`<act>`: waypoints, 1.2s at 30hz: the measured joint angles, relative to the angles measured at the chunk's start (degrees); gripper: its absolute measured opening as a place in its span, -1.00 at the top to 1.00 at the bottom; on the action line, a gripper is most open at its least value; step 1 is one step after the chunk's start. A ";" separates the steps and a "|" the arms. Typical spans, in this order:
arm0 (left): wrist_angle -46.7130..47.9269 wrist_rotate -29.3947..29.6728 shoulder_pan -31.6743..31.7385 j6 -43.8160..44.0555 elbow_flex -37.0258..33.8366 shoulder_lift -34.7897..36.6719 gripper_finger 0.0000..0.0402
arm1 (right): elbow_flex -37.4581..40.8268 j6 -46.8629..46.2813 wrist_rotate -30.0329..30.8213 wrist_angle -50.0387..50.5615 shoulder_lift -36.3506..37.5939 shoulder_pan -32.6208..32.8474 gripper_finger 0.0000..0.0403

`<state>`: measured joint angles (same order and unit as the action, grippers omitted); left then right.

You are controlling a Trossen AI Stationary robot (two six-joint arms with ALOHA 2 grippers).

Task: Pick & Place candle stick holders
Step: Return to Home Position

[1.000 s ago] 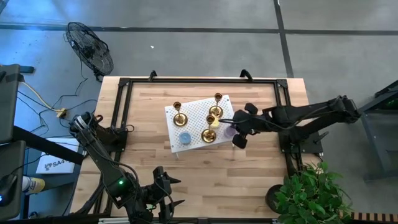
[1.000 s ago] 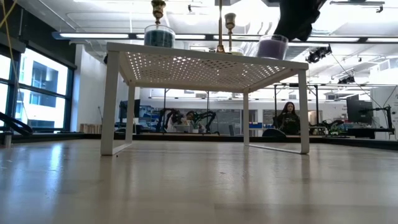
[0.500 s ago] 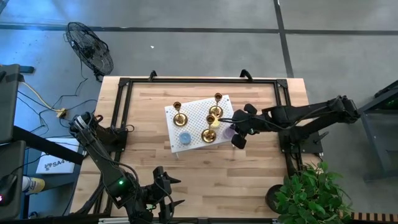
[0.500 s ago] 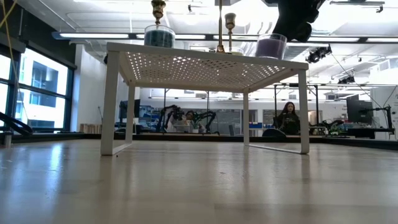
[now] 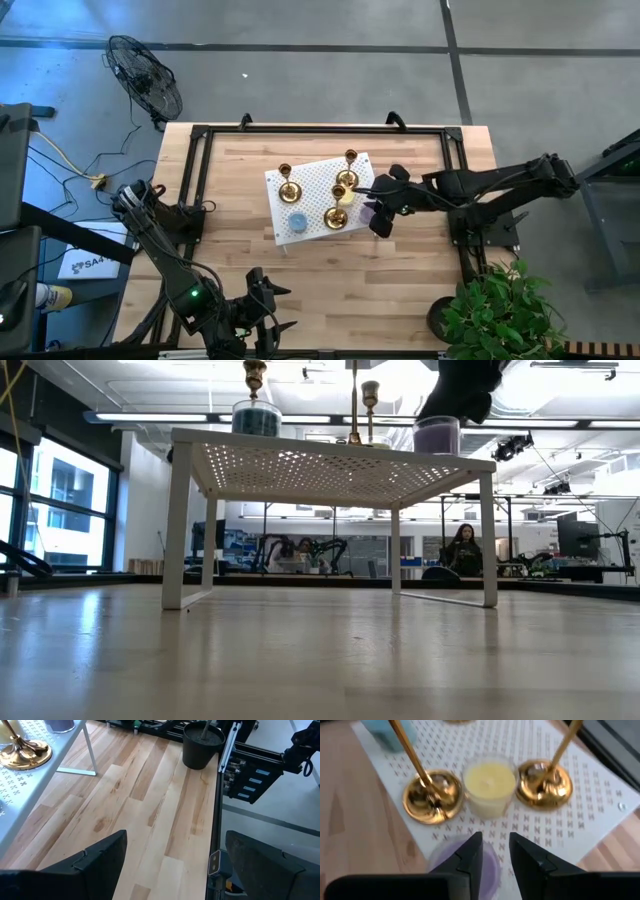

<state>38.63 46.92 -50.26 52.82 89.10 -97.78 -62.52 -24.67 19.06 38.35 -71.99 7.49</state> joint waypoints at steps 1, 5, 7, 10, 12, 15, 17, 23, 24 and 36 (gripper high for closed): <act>0.00 0.00 0.00 0.00 0.00 0.00 -0.66 | -0.11 0.54 -0.03 -0.68 0.24 0.01 0.55; -0.02 -1.29 0.00 0.00 0.00 0.00 -0.66 | -2.89 2.51 -0.74 0.48 1.46 0.21 0.59; 0.00 -1.46 -0.02 0.00 0.00 0.00 -0.66 | -4.87 2.96 -1.17 2.11 2.43 1.00 0.61; 0.00 -1.42 0.00 -0.02 0.00 0.00 -0.66 | -8.84 4.78 -1.49 3.90 3.95 3.20 0.65; 0.01 -1.02 0.00 -0.46 0.02 0.00 -0.66 | -12.12 6.01 -1.50 4.72 5.14 5.07 0.67; 0.04 0.57 0.00 -2.12 0.70 0.02 -0.66 | -17.68 7.69 -1.48 5.20 6.94 8.70 0.71; 0.02 1.54 0.00 -3.62 1.45 0.09 -0.66 | -21.38 9.21 -1.53 5.01 8.01 11.81 0.74; -0.17 2.26 0.02 -6.12 1.86 0.17 -0.66 | -29.17 15.43 -0.87 3.74 10.51 22.91 0.87; -0.17 2.28 0.02 -6.16 1.86 0.17 -0.66 | -30.11 16.43 0.70 3.68 10.62 24.76 0.91; -0.01 3.60 6.14 -9.18 1.86 0.17 -0.55 | -33.33 29.30 24.50 3.41 10.14 42.56 1.00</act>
<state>38.62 50.52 -44.12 43.64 90.96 -97.60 -95.85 4.63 43.56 41.76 -61.85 50.05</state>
